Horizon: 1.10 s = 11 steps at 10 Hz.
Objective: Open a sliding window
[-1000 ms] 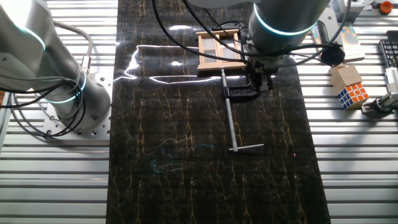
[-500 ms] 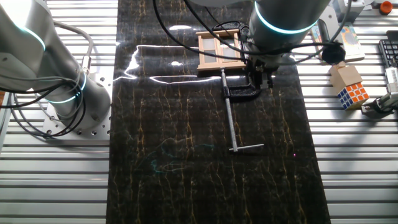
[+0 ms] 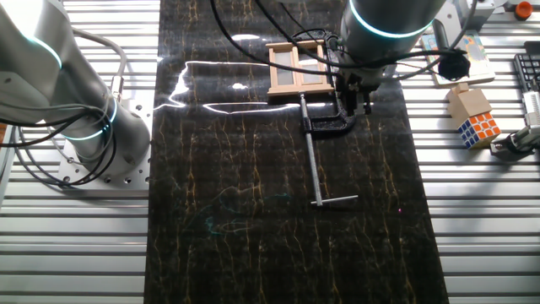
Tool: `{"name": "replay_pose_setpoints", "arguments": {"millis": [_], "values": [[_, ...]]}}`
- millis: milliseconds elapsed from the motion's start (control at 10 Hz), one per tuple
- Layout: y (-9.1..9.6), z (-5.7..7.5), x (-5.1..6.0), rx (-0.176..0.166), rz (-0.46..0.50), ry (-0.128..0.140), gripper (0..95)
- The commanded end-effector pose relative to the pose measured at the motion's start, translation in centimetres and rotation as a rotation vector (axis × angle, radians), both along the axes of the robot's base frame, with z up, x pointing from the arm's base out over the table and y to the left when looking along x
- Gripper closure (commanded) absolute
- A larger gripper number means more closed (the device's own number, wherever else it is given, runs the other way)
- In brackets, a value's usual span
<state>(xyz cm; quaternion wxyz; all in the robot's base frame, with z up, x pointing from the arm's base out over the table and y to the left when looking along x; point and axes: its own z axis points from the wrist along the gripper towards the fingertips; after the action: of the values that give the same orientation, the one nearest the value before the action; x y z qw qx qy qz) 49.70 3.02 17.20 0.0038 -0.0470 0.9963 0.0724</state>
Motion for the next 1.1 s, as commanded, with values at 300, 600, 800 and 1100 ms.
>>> {"name": "replay_pose_setpoints", "arguments": {"millis": [300,600,800,1100], "values": [[3.39,-1.09,-0.63,0.012,0.034,-0.006,95.0],[3.25,-1.06,-0.67,0.003,0.032,0.0,95.0],[3.1,-1.01,-0.67,0.003,0.016,0.009,95.0],[3.1,-1.01,-0.67,0.007,0.09,0.032,95.0]]}}
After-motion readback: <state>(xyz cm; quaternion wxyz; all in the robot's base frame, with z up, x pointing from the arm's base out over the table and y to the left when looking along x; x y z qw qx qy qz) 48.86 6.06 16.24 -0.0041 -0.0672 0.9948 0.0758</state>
